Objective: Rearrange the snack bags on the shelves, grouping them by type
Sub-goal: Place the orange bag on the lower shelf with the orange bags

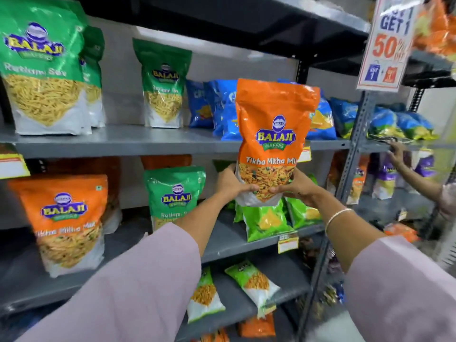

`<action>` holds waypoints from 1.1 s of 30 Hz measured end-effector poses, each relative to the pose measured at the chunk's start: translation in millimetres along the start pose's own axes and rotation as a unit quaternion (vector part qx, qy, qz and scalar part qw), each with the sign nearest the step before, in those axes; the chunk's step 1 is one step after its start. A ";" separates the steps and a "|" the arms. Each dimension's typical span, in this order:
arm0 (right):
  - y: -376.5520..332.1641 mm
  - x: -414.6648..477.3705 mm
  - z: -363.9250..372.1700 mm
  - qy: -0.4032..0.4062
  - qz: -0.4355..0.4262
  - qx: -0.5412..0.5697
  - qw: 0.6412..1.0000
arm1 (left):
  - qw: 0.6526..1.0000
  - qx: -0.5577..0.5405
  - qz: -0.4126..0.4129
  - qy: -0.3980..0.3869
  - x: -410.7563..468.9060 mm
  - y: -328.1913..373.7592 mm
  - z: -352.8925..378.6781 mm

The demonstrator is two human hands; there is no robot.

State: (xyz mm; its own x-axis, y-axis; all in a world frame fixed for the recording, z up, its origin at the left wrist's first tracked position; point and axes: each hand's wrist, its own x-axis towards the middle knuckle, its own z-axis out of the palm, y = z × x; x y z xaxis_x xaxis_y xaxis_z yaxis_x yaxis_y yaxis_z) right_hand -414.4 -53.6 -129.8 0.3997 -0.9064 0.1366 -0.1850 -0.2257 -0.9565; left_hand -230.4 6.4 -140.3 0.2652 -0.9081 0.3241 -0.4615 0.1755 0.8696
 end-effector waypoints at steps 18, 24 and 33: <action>169.5 72.1 90.6 -0.037 0.098 0.009 0.994 | 0.977 0.065 -0.202 -0.037 19.2 -179.5 25.2; 199.9 122.7 105.7 -0.058 0.106 0.007 0.993 | 0.970 0.057 -0.236 -0.010 48.7 -216.5 35.1; 212.1 157.1 112.2 -0.054 0.111 0.050 0.991 | 0.967 0.033 -0.254 0.004 76.6 -233.8 35.2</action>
State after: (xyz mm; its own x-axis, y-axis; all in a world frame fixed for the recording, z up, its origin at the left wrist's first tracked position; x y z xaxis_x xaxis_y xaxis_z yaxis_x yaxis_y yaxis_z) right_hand -290.2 -203.8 -340.1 0.4541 -0.8849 -0.1035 -0.1909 0.0168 -0.9815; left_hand -131.9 -117.5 -331.9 0.4776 -0.8680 -0.1358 -0.3235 -0.3174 0.8914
